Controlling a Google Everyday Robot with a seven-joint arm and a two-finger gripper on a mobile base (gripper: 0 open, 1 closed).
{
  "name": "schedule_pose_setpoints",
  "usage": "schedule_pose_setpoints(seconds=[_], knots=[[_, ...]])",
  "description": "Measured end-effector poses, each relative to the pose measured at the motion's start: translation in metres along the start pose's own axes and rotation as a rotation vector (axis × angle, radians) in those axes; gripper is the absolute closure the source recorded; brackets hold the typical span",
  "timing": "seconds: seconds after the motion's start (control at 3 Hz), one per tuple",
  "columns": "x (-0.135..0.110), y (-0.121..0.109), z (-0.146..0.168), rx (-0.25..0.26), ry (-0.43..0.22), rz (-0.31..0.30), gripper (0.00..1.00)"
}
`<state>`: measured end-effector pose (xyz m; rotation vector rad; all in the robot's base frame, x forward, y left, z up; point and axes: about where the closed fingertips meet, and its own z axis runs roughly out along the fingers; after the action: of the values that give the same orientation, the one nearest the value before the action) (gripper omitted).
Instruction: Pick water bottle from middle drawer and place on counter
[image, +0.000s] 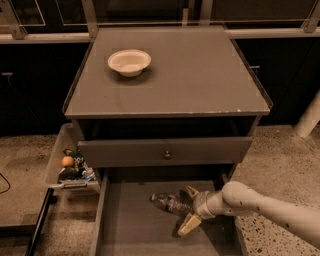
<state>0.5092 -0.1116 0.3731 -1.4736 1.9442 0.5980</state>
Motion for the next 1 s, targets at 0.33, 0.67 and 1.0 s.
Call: schedule_pose_setpoints(seconds=[0.33, 0.67, 1.0], knots=[[0.0001, 0.0001, 0.0002, 0.000, 0.000, 0.000, 0.19], [0.0001, 0.0001, 0.0002, 0.000, 0.000, 0.000, 0.42], [0.0000, 0.0002, 0.0002, 0.000, 0.000, 0.000, 0.66]])
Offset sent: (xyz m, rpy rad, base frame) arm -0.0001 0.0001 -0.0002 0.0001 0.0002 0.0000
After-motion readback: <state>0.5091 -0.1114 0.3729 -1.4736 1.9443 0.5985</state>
